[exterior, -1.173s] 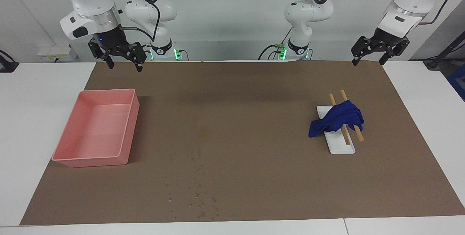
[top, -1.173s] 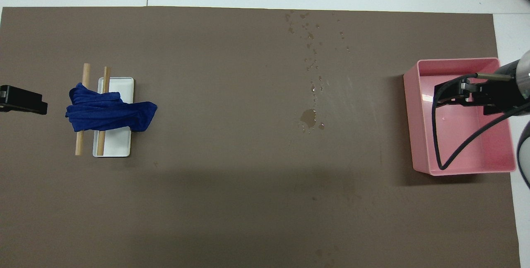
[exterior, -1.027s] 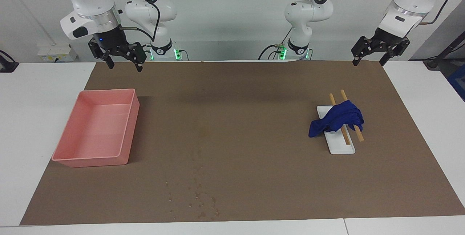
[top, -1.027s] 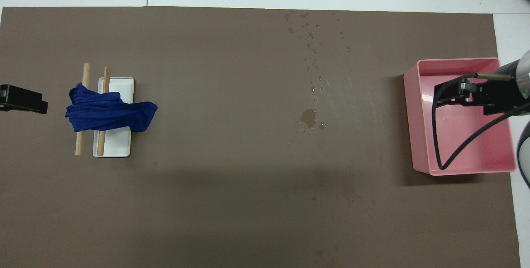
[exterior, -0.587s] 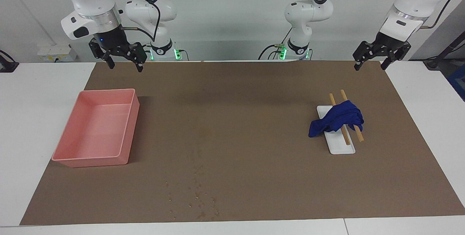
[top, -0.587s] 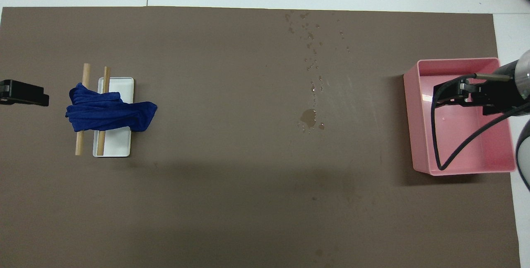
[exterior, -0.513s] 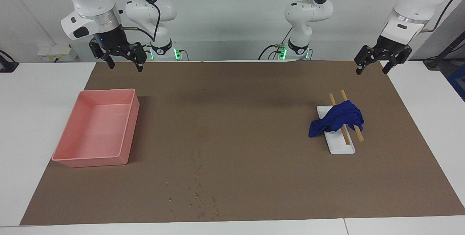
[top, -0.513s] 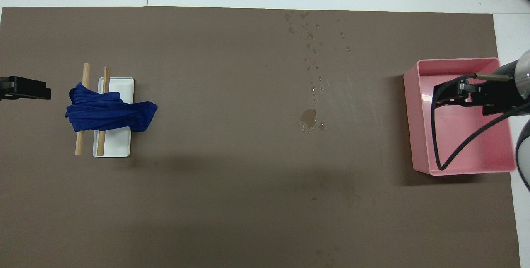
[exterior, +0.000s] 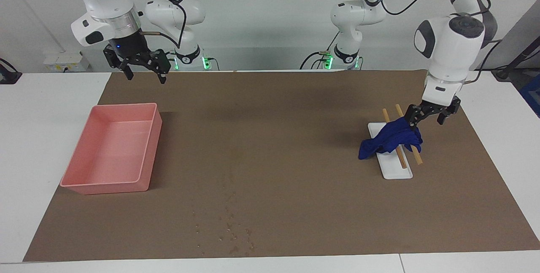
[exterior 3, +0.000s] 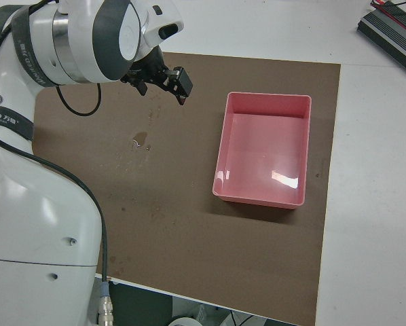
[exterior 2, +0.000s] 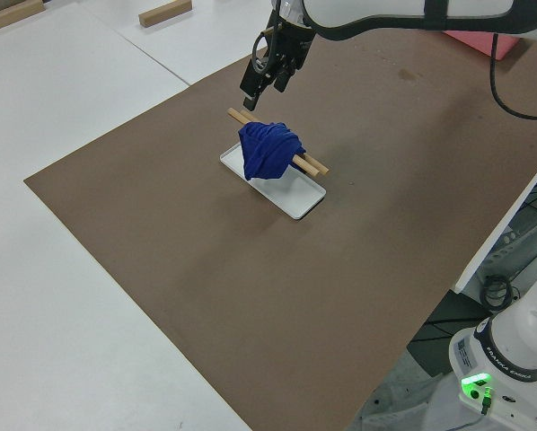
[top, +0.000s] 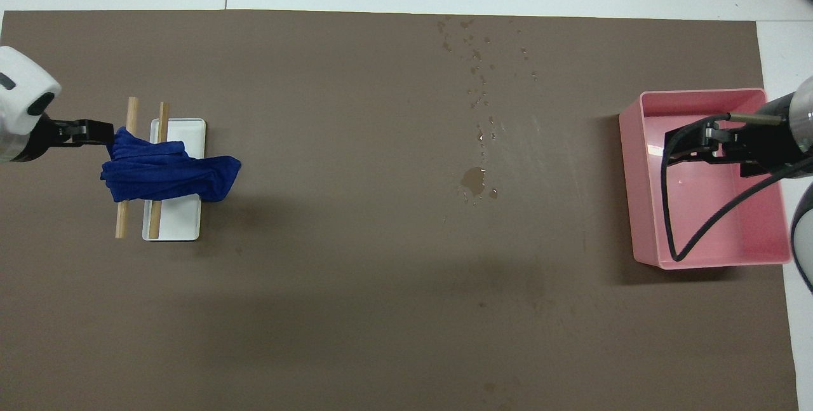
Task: Wipe water with towel using both arms
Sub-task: 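Close the left gripper on the blue towel's top edge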
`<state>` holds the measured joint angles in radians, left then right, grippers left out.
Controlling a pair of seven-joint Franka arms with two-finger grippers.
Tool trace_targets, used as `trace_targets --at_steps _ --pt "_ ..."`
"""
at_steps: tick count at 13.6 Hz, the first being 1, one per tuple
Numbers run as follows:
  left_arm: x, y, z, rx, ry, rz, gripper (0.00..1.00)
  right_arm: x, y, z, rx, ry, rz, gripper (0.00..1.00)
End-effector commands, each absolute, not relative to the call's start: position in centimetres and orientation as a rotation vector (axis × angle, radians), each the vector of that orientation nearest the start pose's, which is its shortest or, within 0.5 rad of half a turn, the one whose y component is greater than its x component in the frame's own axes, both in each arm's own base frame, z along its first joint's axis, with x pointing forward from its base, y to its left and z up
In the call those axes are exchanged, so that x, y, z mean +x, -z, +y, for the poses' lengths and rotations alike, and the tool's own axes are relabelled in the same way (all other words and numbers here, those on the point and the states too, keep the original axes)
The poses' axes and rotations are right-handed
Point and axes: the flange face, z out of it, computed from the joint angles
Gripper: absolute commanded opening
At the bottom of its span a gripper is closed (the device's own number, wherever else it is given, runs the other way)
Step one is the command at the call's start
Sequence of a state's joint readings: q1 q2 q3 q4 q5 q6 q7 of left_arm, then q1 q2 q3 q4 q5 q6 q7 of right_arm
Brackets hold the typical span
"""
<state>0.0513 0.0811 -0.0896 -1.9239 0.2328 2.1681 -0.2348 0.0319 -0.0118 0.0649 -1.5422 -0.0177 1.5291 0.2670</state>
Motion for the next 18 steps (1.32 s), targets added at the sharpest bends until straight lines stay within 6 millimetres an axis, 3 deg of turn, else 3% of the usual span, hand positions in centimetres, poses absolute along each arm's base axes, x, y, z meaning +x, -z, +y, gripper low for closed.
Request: trace_targets --at_steps 1,2,3,7,10,11,13,15,18 --pt "59.2 -44.1 -2.0 -2.894 0.317 -0.116 1.00 54.2 -64.1 4.9 -3.149 -0.015 0.238 1.00" --pt "59.5 -42.8 -2.3 -2.857 0.302 -0.122 1.00 54.2 -64.1 4.9 -3.149 -0.015 0.238 1.00" --pt "59.4 -42.3 -3.8 -2.816 0.314 -0.113 1.00 54.2 -64.1 4.8 -3.149 -0.015 0.241 1.00" --pt "58.5 -40.8 -5.3 -2.780 0.277 -0.065 1.00 54.2 -64.0 4.7 -3.149 -0.018 0.243 1.00" --pt "58.1 -40.2 -5.1 -2.736 0.243 -0.029 1.00 54.2 -64.0 4.8 -3.149 -0.018 0.241 1.00" --pt "58.1 -40.3 -5.0 -2.732 0.234 -0.032 0.94 54.2 -64.0 4.9 -3.150 -0.018 0.238 1.00" --pt "58.2 -40.5 -5.1 -2.733 0.238 -0.033 0.69 54.2 -64.1 4.9 -3.149 -0.015 0.238 1.00" --pt "58.2 -40.5 -5.0 -2.732 0.238 -0.033 0.51 54.2 -64.1 4.9 -3.149 -0.015 0.238 1.00" --pt "58.2 -40.6 -5.0 -2.733 0.239 -0.031 0.12 54.2 -64.1 4.8 -3.149 -0.018 0.241 1.00"
